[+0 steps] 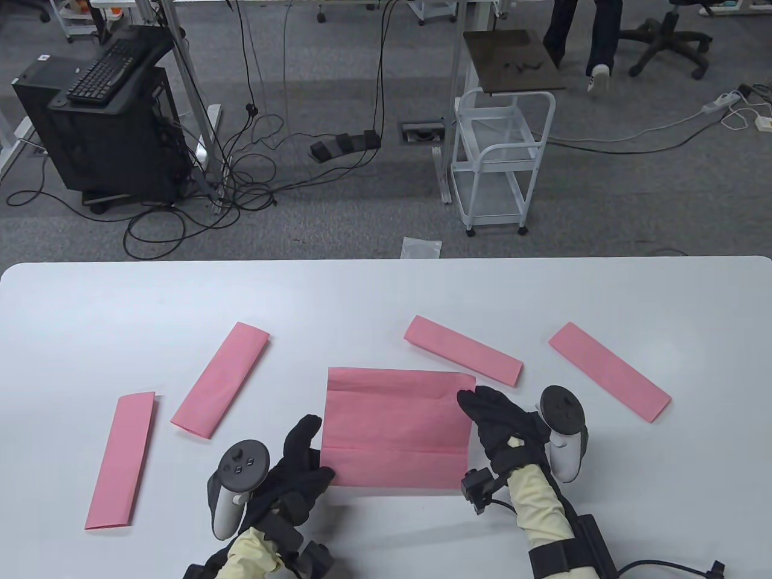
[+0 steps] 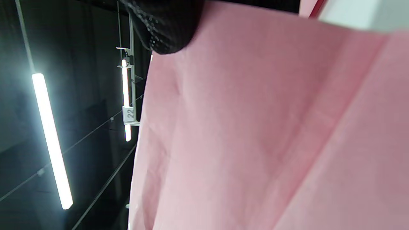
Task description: Unfold complexly folded papers and stack
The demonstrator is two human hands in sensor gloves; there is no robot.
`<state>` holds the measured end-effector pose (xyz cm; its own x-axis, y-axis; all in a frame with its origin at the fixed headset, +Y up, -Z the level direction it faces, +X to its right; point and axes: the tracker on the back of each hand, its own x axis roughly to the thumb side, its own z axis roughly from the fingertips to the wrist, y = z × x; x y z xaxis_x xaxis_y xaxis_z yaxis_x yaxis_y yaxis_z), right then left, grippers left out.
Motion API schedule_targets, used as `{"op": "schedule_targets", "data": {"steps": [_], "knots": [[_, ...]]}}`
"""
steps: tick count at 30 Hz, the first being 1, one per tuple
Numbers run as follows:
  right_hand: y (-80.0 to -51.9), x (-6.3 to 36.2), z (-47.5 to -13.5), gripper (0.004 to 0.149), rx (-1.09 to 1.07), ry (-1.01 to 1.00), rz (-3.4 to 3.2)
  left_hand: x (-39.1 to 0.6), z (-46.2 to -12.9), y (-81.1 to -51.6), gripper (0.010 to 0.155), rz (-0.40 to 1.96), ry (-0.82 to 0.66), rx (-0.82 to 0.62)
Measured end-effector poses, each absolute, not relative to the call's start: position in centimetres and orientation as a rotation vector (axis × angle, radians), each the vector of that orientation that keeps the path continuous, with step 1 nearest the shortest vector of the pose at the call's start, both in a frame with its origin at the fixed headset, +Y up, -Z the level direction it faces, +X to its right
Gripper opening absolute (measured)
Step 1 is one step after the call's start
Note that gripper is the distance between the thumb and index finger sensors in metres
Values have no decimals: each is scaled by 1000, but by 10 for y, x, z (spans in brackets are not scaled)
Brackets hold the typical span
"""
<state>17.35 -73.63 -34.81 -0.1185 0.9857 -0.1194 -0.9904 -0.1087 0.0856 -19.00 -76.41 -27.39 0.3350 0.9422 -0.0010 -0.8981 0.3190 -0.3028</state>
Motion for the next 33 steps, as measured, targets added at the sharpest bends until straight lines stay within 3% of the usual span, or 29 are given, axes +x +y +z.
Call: {"op": "schedule_targets", "data": {"steps": [6, 16, 24, 33], "knots": [[-734, 174, -360, 37, -95, 207, 1726, -186, -273, -758, 76, 1226, -240, -205], [-741, 171, -372, 38, -62, 330, 1731, -195, -275, -758, 34, 1211, -214, -200], [-751, 157, -381, 38, -42, 414, 1664, -218, -275, -741, 31, 1114, -242, -130], [-743, 160, -391, 38, -98, 367, 1652, -234, -281, -747, 32, 980, -288, -331]]}}
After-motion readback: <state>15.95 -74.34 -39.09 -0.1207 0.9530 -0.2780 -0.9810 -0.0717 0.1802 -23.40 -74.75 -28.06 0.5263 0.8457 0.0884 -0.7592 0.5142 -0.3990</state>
